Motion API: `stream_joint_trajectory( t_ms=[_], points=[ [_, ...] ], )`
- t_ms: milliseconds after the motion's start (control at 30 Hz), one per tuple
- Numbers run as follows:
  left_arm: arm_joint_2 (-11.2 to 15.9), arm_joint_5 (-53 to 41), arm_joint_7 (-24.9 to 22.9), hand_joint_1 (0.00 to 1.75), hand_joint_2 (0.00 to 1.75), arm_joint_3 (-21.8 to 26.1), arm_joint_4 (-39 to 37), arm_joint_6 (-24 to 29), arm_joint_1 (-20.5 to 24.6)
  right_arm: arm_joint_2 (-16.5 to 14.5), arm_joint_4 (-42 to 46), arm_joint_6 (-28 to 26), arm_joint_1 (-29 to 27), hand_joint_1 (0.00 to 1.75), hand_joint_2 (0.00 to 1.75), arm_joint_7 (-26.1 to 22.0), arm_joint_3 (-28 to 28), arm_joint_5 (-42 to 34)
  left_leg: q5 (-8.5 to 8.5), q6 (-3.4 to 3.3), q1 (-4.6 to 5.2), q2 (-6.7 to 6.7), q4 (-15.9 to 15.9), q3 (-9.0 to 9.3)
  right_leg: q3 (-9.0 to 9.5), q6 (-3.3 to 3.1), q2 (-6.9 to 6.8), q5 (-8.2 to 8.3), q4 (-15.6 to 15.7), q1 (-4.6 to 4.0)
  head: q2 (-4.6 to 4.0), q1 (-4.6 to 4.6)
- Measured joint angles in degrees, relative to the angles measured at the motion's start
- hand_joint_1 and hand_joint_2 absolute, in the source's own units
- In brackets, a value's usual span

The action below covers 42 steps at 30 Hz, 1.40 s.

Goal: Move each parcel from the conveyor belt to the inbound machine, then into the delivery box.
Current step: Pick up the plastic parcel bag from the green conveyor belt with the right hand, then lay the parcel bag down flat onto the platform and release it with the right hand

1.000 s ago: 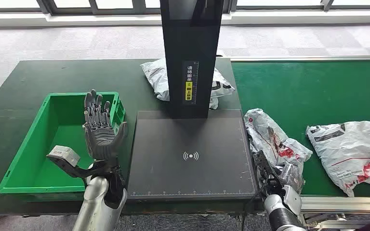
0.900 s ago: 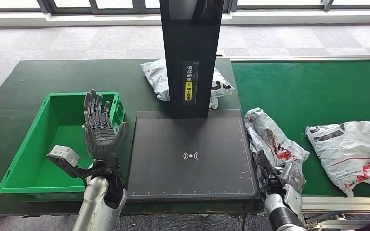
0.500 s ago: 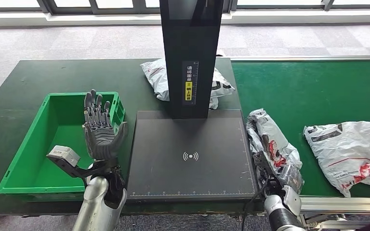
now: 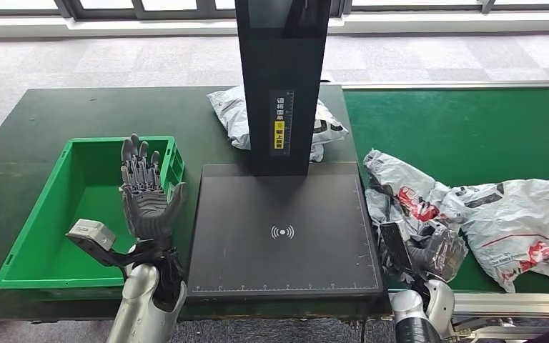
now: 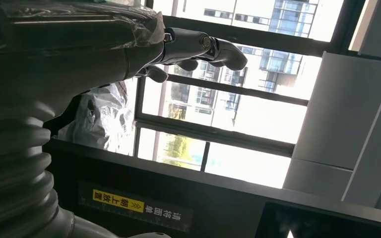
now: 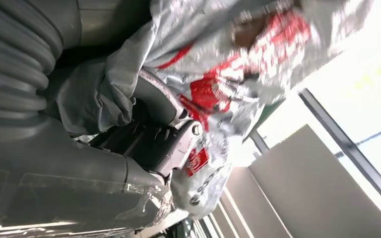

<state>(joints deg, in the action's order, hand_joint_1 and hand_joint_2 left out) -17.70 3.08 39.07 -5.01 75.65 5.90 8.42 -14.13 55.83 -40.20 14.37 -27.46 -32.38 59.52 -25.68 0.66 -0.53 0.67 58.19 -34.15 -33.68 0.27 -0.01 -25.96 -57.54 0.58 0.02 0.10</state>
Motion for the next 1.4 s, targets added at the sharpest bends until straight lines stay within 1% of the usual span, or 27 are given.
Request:
stream_joint_trajectory(
  t_ms=[67,133,267,500,633,733,800,967,1067,1133,1233,1400],
  points=[
    [0.01,0.02,0.41,0.00,1.75,-0.01,-0.54,0.07,0.09,-1.55,6.91,-0.02,-1.49,1.75,1.75,-4.29,-0.21,-4.68,0.00,0.00,0.00,0.08,0.00,-0.03,0.00,0.01,-0.07,-0.02,0.00,0.00,0.00,0.00],
    [0.02,0.14,0.77,0.00,1.75,-0.01,-1.24,0.15,0.23,-2.54,13.13,-0.03,-2.68,1.75,1.75,-7.41,-0.22,-8.77,0.00,0.00,0.00,0.12,0.00,-0.05,0.00,0.02,-0.08,-0.04,0.00,0.02,0.00,0.01],
    [0.04,0.57,1.00,0.00,1.75,0.00,-2.35,0.19,0.43,-3.59,22.08,-0.02,-4.49,1.75,1.75,-11.62,-0.25,-13.79,-0.01,-0.02,0.03,0.01,0.01,-0.05,-0.05,0.04,0.05,-0.02,0.01,0.07,0.00,0.01],
    [0.07,0.89,1.04,0.00,1.75,0.01,-3.57,-0.28,0.59,-3.81,33.42,0.03,-6.18,1.75,1.75,-12.78,0.22,-15.71,-0.01,-0.03,0.06,-0.02,0.02,-0.05,-0.06,0.07,0.09,0.00,0.02,0.10,0.00,0.01],
    [0.07,1.03,1.04,0.00,1.75,0.01,-4.09,-0.39,0.65,-3.81,37.70,0.03,-6.64,1.75,1.75,-12.79,0.97,-15.73,-0.01,-0.02,0.06,-0.06,0.01,-0.04,-0.06,0.06,0.11,0.00,0.01,0.08,0.00,0.02],
    [0.07,1.03,1.04,0.00,1.75,0.01,-4.28,-0.52,0.67,-3.81,39.58,0.03,-7.05,1.75,1.75,-12.79,1.75,-15.39,-0.01,-0.02,0.05,-0.08,0.01,-0.04,-0.06,0.06,0.13,0.00,0.01,0.08,0.00,0.02],
    [0.07,1.03,1.04,0.00,1.75,0.00,-4.33,-0.66,0.68,-3.81,40.87,0.04,-7.72,1.75,1.75,-12.80,3.73,-14.70,-0.01,-0.02,0.05,-0.10,0.01,-0.04,-0.07,0.06,0.14,0.00,0.00,0.08,0.00,0.01],
    [0.07,1.07,1.04,0.00,1.75,0.00,-4.42,-0.67,0.69,-3.81,41.91,0.10,-8.41,1.75,1.75,-12.67,10.73,-12.87,-0.01,-0.02,0.04,-0.19,0.00,-0.02,-0.08,0.06,0.20,0.00,0.00,0.07,0.00,0.03],
    [0.07,1.06,1.05,0.00,1.75,0.00,-4.43,-0.74,0.69,-3.81,41.53,0.13,-8.97,1.75,1.75,-12.55,15.94,-12.38,-0.01,-0.01,0.02,-0.21,0.00,-0.02,-0.08,0.06,0.22,0.00,0.00,0.06,0.00,0.02],
    [0.07,0.98,1.06,0.00,1.75,0.00,-4.44,-1.13,0.69,-3.80,40.79,0.16,-9.22,1.75,1.75,-12.73,19.31,-12.46,-0.01,-0.01,0.02,-0.23,0.00,-0.02,-0.09,0.06,0.23,0.00,0.00,0.06,0.00,0.01],
    [0.07,0.93,1.06,0.00,1.75,0.00,-4.44,-1.41,0.69,-3.79,39.10,0.16,-9.14,1.75,1.75,-12.77,22.93,-12.43,-0.01,-0.01,0.02,-0.23,0.00,-0.03,-0.07,0.06,0.23,0.00,0.00,0.05,0.00,0.02],
    [0.07,0.81,1.08,0.00,1.75,-0.01,-4.54,-1.40,0.72,-3.79,32.05,0.20,-8.25,1.75,1.75,-12.79,28.90,-11.89,-0.01,-0.01,0.01,-0.24,-0.01,-0.03,-0.08,0.05,0.25,0.00,-0.01,0.05,0.00,0.01]
  ],
)
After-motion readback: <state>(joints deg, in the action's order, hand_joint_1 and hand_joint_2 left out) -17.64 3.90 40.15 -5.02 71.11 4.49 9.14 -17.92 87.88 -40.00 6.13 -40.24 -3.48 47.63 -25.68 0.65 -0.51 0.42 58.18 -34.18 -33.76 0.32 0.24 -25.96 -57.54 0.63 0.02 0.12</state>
